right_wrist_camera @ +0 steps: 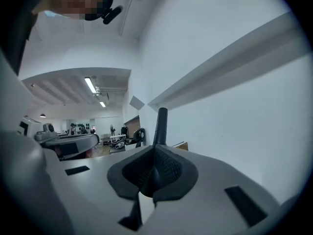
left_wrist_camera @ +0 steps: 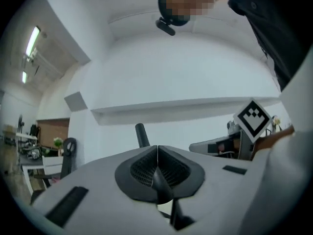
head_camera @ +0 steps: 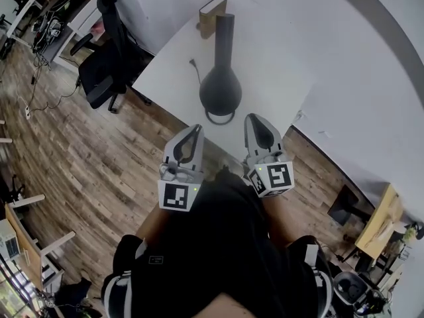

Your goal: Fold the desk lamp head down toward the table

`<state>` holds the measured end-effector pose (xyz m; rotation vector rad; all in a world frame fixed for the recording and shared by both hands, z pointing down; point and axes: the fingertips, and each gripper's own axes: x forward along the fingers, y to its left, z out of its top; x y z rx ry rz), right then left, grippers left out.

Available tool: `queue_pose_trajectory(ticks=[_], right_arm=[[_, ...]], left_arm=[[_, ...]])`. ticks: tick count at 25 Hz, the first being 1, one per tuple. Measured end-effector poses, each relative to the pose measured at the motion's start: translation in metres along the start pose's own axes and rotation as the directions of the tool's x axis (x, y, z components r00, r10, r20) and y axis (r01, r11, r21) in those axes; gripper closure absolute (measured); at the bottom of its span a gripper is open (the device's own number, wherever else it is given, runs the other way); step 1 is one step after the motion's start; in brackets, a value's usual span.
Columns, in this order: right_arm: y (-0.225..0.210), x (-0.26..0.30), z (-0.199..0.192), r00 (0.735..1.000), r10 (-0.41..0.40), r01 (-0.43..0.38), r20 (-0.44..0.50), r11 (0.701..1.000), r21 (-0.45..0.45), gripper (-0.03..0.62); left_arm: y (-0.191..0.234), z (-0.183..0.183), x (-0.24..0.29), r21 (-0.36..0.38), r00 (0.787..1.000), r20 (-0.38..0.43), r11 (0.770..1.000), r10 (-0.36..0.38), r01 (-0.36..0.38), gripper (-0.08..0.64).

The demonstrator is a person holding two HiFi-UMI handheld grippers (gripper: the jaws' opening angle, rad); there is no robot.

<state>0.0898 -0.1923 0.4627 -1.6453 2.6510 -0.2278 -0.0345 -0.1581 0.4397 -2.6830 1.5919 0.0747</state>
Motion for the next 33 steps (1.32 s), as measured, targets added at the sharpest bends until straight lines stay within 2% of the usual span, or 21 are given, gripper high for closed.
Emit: queue_pose_trajectory(ticks=[1, 3, 12, 33], right_arm=[[0.001, -0.002, 0.0, 1.0, -0.003, 0.003, 0.004, 1.0, 0.011, 0.58], [0.003, -0.006, -0.004, 1.0, -0.005, 0.005, 0.001, 1.0, 0.021, 0.58], [0.012, -0.009, -0.023, 0.999, -0.004, 0.004, -0.048, 1.0, 0.008, 0.581], [0.015, -0.013, -0.026, 0.999, -0.012, 0.011, -0.045, 1.0, -0.013, 0.581]], left_arm=[[-0.001, 0.002, -0.001, -0.05, 1.0, 0.011, 0.999, 0.002, -0.001, 0.532], [-0.004, 0.0, -0.002, -0.08, 1.0, 0.017, 0.997, -0.005, 0.006, 0.532], [-0.012, -0.009, -0.003, -0.091, 1.0, 0.014, 0.995, -0.027, 0.028, 0.534], [-0.004, -0.004, -0.008, -0.099, 0.999, 0.045, 0.995, -0.003, 0.007, 0.535]])
